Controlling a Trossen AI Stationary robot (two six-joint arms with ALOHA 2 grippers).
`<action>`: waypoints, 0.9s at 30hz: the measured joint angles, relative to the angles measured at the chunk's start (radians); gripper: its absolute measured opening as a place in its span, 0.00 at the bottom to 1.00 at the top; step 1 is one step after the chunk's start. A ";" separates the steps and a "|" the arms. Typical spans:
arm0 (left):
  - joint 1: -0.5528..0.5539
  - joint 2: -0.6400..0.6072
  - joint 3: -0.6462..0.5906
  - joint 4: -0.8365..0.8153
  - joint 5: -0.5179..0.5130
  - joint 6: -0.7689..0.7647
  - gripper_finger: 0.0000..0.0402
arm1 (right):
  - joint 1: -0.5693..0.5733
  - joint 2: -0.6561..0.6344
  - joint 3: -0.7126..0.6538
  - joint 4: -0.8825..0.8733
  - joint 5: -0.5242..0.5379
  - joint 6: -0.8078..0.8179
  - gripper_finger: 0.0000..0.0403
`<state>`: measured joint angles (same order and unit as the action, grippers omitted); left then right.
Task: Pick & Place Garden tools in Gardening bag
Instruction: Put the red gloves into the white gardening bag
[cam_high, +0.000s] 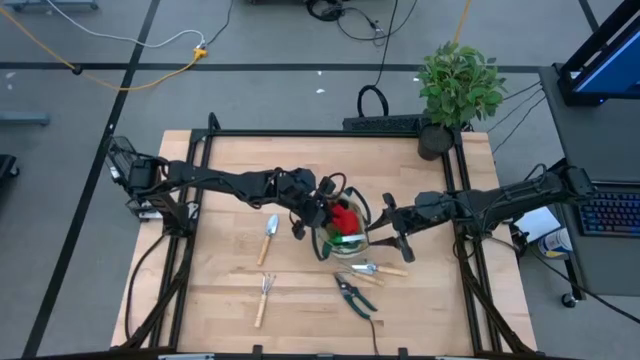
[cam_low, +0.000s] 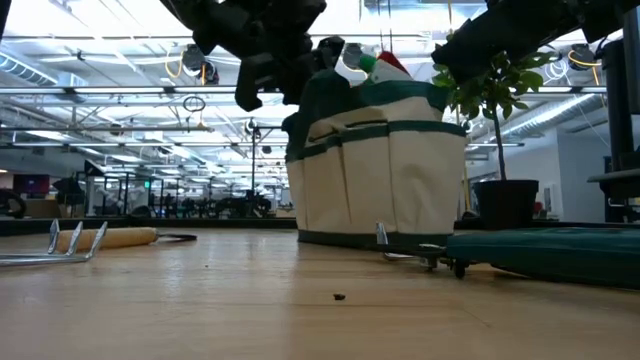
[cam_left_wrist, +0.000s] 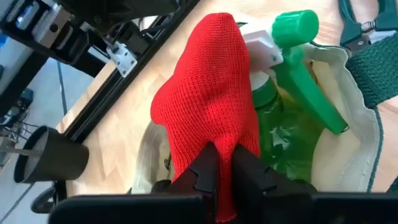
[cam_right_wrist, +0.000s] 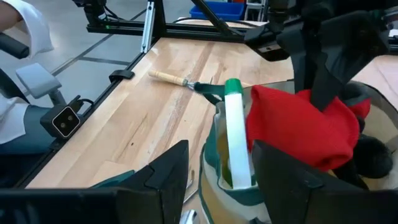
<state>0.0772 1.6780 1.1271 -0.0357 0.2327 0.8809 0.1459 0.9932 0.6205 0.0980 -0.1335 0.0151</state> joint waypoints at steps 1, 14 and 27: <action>0.000 0.000 0.000 0.000 0.000 -0.002 0.08 | 0.000 0.000 0.000 0.000 0.000 0.000 0.43; -0.024 0.001 0.000 -0.037 -0.164 -0.081 0.27 | 0.000 0.000 0.000 0.020 0.008 0.000 0.43; -0.100 -0.047 0.012 -0.104 -0.216 -0.124 0.62 | 0.000 0.005 0.000 0.052 0.006 0.000 0.43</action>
<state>-0.0231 1.6313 1.1389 -0.1392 0.0171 0.7570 0.1455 0.9977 0.6209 0.1497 -0.1272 0.0147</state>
